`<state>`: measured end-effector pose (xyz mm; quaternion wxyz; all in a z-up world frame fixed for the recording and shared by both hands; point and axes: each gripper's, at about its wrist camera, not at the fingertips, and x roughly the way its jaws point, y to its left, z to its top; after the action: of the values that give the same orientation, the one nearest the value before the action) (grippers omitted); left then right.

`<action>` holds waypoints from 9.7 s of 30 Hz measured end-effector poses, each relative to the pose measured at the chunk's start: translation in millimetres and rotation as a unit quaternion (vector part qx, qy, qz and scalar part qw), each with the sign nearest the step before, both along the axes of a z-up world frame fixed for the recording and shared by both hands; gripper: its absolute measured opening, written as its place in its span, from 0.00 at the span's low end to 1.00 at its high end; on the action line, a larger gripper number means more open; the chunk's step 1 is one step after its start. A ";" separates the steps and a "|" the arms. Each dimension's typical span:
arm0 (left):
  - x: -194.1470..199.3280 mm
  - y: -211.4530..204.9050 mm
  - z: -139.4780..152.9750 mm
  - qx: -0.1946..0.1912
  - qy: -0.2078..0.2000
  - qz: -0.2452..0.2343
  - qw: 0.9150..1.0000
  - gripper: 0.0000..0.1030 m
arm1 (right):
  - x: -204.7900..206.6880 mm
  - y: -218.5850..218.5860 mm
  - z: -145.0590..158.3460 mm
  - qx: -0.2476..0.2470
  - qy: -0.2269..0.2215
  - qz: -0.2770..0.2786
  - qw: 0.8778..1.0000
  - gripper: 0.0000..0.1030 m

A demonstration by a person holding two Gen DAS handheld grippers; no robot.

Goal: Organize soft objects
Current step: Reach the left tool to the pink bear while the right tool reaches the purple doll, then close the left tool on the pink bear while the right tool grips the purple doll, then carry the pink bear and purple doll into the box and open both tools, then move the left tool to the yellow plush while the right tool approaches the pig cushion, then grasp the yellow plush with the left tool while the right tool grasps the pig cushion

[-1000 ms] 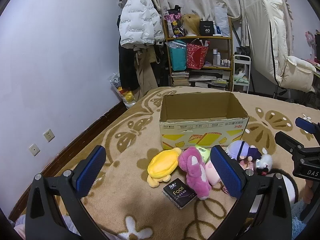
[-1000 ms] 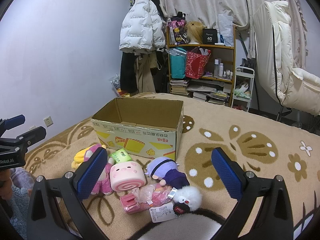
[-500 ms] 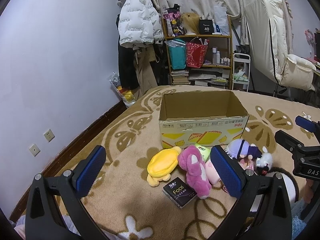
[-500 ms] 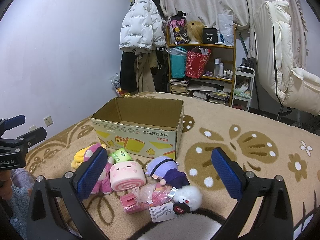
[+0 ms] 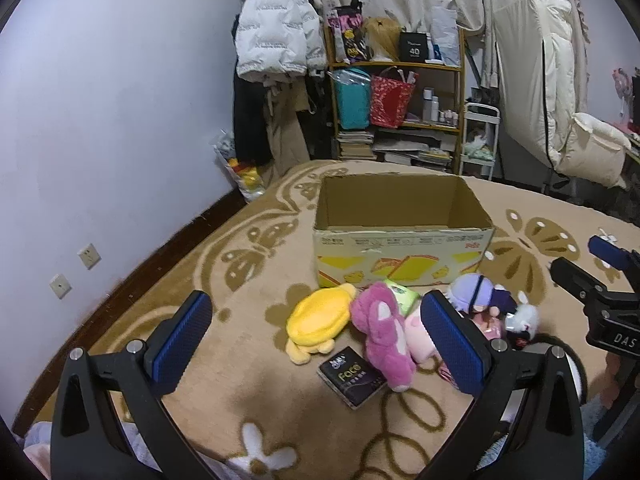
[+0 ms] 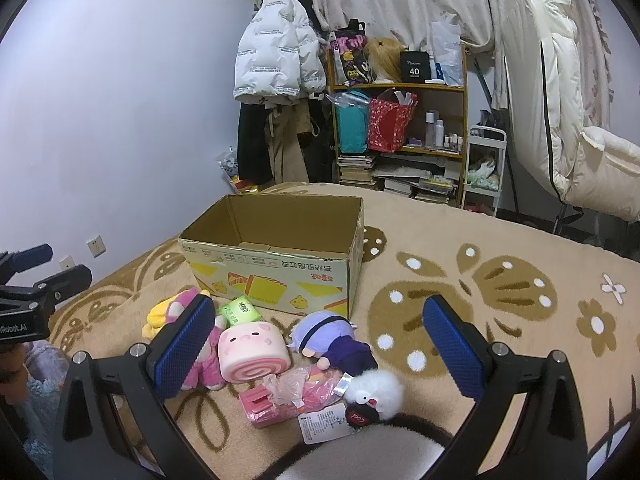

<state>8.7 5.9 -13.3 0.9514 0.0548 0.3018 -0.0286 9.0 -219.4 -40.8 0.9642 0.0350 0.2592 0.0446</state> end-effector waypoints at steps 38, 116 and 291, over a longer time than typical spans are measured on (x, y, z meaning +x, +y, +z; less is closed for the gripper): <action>102.6 -56.0 -86.6 0.050 0.144 -0.018 0.988 1.00 | 106.0 -1.9 -53.0 0.010 0.105 0.012 0.994 1.00; 117.0 -29.3 14.0 0.016 -0.007 -0.013 1.000 0.34 | 90.4 7.9 13.1 0.046 0.016 0.061 0.997 0.72; 141.8 15.0 -105.0 -0.002 0.230 0.045 0.972 0.53 | 87.7 36.5 -98.8 0.058 0.159 0.063 0.984 0.53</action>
<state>150.5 20.9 -118.3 0.8566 0.0308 0.5150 0.0020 96.7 -182.9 -139.6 0.9024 0.0812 0.4074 0.1144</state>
